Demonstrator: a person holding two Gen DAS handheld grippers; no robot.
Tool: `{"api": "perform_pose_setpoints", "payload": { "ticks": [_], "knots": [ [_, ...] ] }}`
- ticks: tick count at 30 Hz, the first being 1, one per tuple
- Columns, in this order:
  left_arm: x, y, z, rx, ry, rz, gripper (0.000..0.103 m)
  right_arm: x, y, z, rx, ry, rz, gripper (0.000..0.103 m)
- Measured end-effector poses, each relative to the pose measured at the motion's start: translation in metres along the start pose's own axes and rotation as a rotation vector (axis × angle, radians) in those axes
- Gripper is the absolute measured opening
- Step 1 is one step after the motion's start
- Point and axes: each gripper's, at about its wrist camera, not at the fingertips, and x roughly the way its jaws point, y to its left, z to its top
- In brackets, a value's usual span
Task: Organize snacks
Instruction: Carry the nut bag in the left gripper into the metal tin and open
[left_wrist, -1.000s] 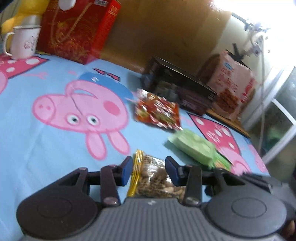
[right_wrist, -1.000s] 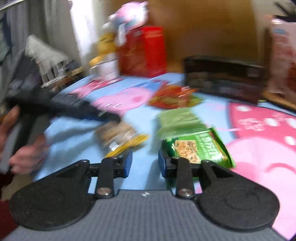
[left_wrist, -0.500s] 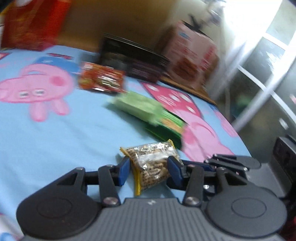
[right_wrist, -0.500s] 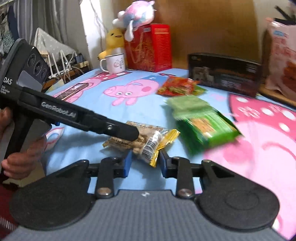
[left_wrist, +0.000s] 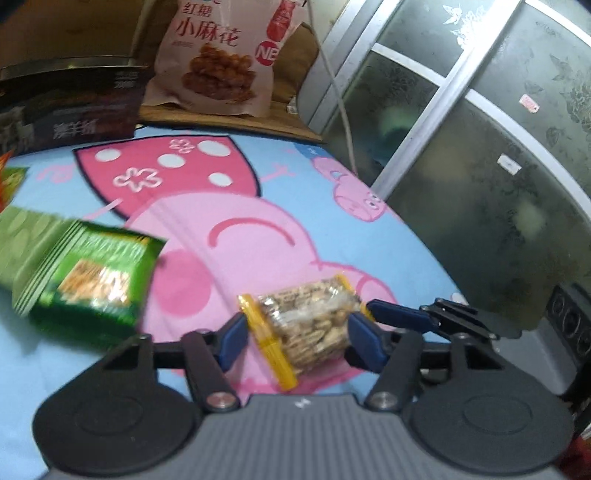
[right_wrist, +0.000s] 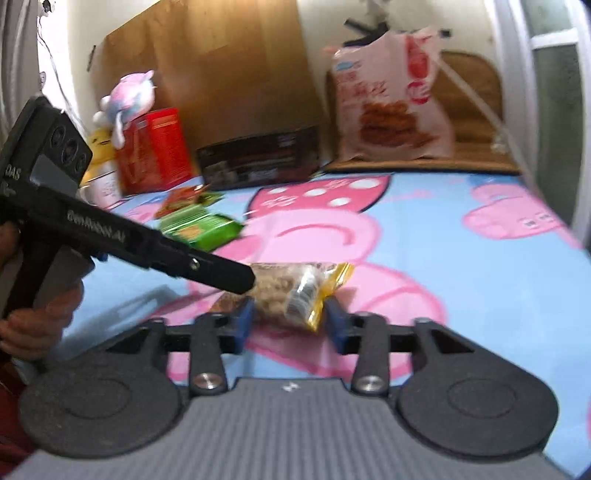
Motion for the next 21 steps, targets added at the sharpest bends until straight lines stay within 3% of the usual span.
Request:
{"api": "perform_pose_setpoints", "payload": {
  "ticks": [5, 7, 9, 12, 18, 21],
  "knots": [
    [0.007, 0.002, 0.003, -0.026, 0.035, -0.021, 0.066, 0.003, -0.003, -0.005, -0.037, 0.009, 0.011, 0.059],
    [0.009, -0.001, 0.003, -0.018, 0.039, -0.024, 0.059, 0.006, -0.002, -0.008, -0.057, 0.017, 0.011, 0.058],
    [0.015, -0.004, 0.003, -0.009, 0.067, -0.055, 0.05, 0.007, 0.001, -0.008, -0.069, 0.011, 0.012, 0.046],
    [0.019, -0.011, 0.005, 0.028, 0.07, -0.043, 0.05, 0.011, 0.003, -0.002, -0.074, 0.019, 0.001, 0.036],
    [0.01, 0.008, 0.038, -0.019, 0.013, -0.066, 0.05, 0.024, 0.002, 0.03, -0.073, -0.018, 0.022, 0.032],
    [-0.001, 0.019, 0.061, -0.025, -0.045, -0.04, 0.051, 0.042, 0.004, 0.054, -0.078, -0.044, 0.053, 0.032]
  ]
}}
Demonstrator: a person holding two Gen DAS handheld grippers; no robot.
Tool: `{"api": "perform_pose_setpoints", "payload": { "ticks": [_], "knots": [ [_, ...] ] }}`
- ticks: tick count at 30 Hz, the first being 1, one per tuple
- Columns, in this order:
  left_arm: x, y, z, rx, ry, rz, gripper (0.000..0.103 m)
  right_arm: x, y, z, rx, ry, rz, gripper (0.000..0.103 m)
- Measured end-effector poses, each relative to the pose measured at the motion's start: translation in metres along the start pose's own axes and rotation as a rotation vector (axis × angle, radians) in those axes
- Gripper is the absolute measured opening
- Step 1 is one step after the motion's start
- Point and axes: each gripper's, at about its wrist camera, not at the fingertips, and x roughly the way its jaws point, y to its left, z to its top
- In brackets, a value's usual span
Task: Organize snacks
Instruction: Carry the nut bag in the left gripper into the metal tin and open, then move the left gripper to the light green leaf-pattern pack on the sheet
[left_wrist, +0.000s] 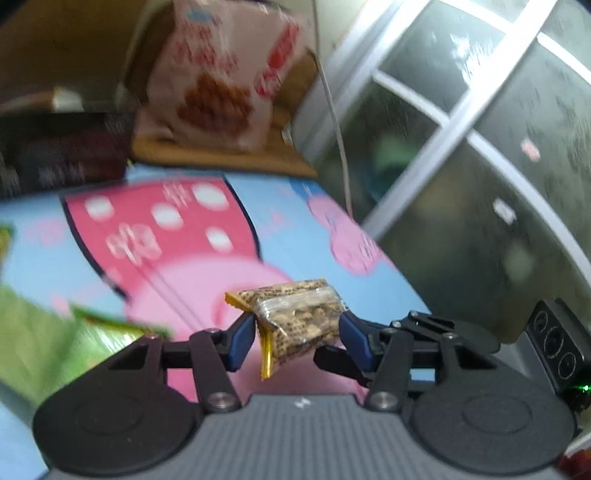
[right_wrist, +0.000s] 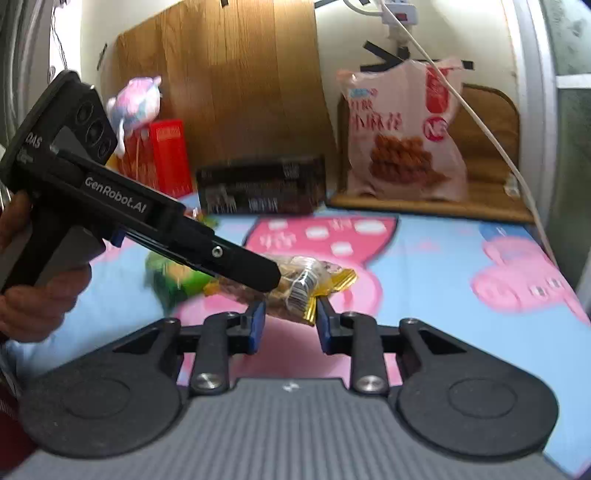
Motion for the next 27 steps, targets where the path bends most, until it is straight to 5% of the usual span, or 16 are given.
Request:
{"api": "perform_pose_setpoints", "payload": {
  "ticks": [12, 18, 20, 27],
  "knots": [
    [-0.013, 0.081, 0.109, -0.087, -0.213, 0.226, 0.055, 0.136, -0.011, 0.106, -0.065, -0.086, 0.128, 0.032],
    [0.007, 0.124, 0.145, -0.131, -0.248, 0.339, 0.062, 0.196, -0.011, 0.129, -0.104, -0.099, 0.074, 0.043],
    [0.011, 0.134, 0.149, -0.145, -0.258, 0.369, 0.067, 0.203, -0.013, 0.128, -0.104, -0.11, 0.034, 0.053],
    [-0.028, 0.133, 0.125, -0.152, -0.307, 0.333, 0.071, 0.167, -0.033, 0.116, 0.03, -0.11, 0.071, 0.054]
  ]
}}
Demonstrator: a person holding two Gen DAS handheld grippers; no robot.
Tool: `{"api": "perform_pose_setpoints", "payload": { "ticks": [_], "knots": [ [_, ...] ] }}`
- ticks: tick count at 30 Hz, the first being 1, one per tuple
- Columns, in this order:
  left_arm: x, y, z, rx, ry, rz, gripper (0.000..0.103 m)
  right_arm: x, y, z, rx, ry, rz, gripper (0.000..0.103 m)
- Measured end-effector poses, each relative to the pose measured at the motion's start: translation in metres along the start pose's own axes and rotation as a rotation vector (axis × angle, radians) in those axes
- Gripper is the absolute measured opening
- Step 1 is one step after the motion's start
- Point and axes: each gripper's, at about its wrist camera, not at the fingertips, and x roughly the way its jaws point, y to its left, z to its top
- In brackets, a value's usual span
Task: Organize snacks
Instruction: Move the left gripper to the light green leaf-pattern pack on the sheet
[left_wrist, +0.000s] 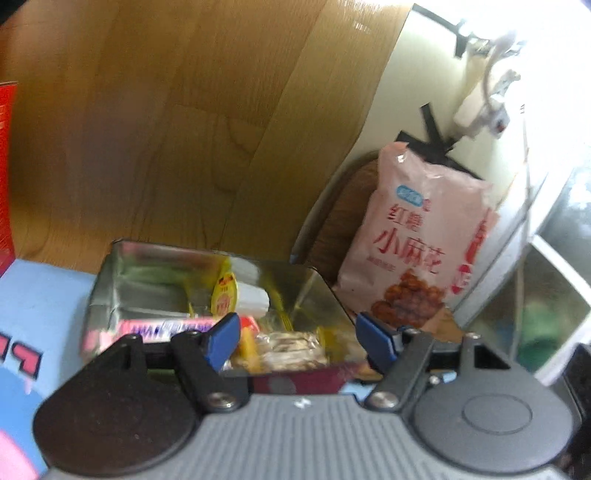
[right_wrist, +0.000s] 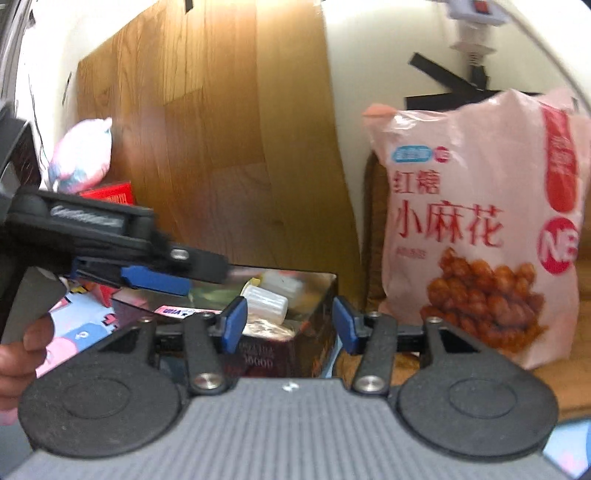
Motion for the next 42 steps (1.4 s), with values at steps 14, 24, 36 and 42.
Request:
{"api": "perform_pose_setpoints", "payload": {
  "ticks": [14, 24, 36, 42],
  "knots": [
    [-0.114, 0.052, -0.128, -0.182, 0.142, -0.055, 0.068, -0.023, 0.085, -0.059, 0.021, 0.372, 0.416, 0.043],
    [-0.179, 0.083, -0.153, -0.255, 0.09, 0.02, 0.065, -0.034, 0.201, -0.088, -0.143, 0.479, 0.621, 0.044],
    [-0.26, 0.108, -0.177, -0.34, -0.045, 0.011, 0.066, -0.074, 0.219, -0.077, -0.2, 0.354, 0.604, 0.045],
    [-0.259, 0.108, -0.195, -0.401, -0.017, -0.056, 0.066, -0.037, 0.201, -0.081, -0.162, 0.364, 0.498, 0.054]
  ]
}}
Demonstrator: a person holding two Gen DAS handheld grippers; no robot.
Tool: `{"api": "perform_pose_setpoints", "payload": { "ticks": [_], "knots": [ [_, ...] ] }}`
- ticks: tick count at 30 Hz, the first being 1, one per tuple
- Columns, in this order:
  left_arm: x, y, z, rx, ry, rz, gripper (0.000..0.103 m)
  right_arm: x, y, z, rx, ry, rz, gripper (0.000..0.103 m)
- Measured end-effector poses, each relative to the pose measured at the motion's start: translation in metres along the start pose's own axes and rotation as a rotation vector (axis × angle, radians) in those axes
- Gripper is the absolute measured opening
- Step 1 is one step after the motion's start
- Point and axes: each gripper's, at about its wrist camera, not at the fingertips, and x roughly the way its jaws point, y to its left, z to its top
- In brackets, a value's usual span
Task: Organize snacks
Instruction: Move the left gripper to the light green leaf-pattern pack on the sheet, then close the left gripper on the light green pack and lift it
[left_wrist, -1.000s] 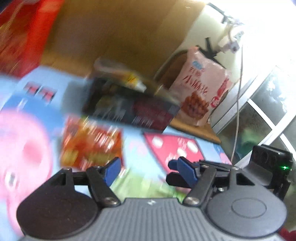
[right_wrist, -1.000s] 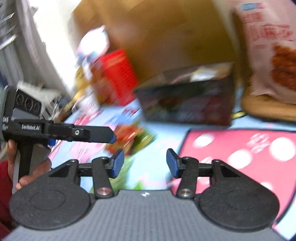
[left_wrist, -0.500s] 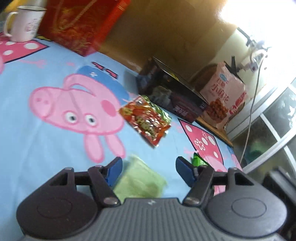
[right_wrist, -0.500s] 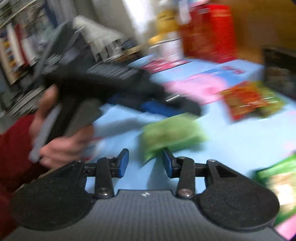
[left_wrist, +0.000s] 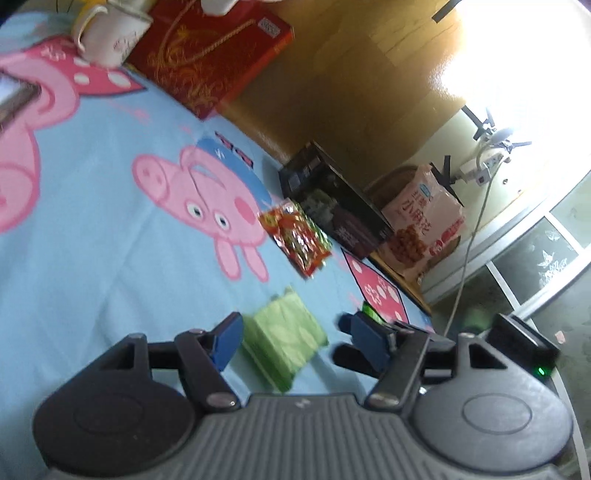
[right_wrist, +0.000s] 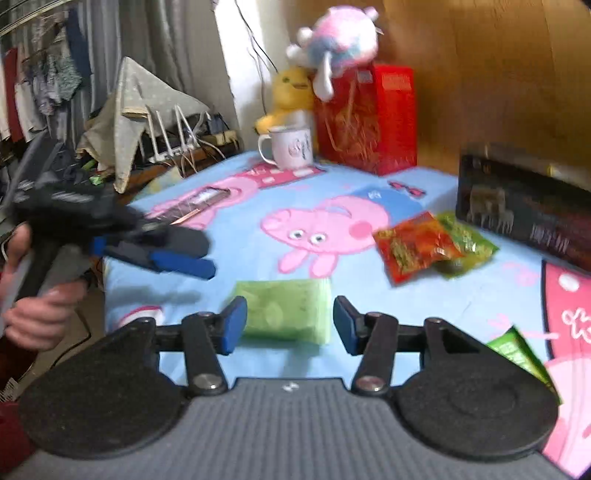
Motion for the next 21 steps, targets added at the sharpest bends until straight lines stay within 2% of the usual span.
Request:
{"api": "perform_pose_setpoints", "payload": {
  "ticks": [2, 4, 8, 13, 17, 19, 20, 21],
  "knots": [
    [0.006, 0.001, -0.005, -0.012, 0.012, 0.009, 0.066, 0.012, -0.003, -0.004, 0.038, 0.036, 0.021, 0.054],
    [0.008, 0.003, -0.007, -0.019, 0.021, 0.011, 0.065, 0.01, 0.011, -0.01, 0.037, 0.048, 0.042, 0.055],
    [0.0, 0.007, -0.005, -0.01, 0.001, 0.035, 0.065, -0.011, 0.053, -0.017, -0.094, 0.04, 0.1, 0.054],
    [-0.014, 0.009, -0.001, 0.0, -0.041, 0.041, 0.065, -0.01, 0.061, -0.022, -0.143, 0.036, 0.028, 0.054],
    [-0.008, 0.008, -0.004, 0.031, -0.019, 0.064, 0.064, 0.0, 0.058, -0.03, -0.151, 0.071, -0.003, 0.054],
    [0.001, 0.008, -0.006, 0.044, 0.016, 0.066, 0.047, 0.006, 0.057, -0.032, -0.143, 0.07, -0.014, 0.054],
    [0.007, 0.008, -0.008, 0.041, 0.035, 0.06, 0.045, 0.006, 0.056, -0.032, -0.14, 0.064, -0.011, 0.051],
    [0.012, 0.007, -0.009, 0.043, 0.047, 0.062, 0.042, 0.007, 0.056, -0.031, -0.136, 0.061, -0.01, 0.038]
  ]
}}
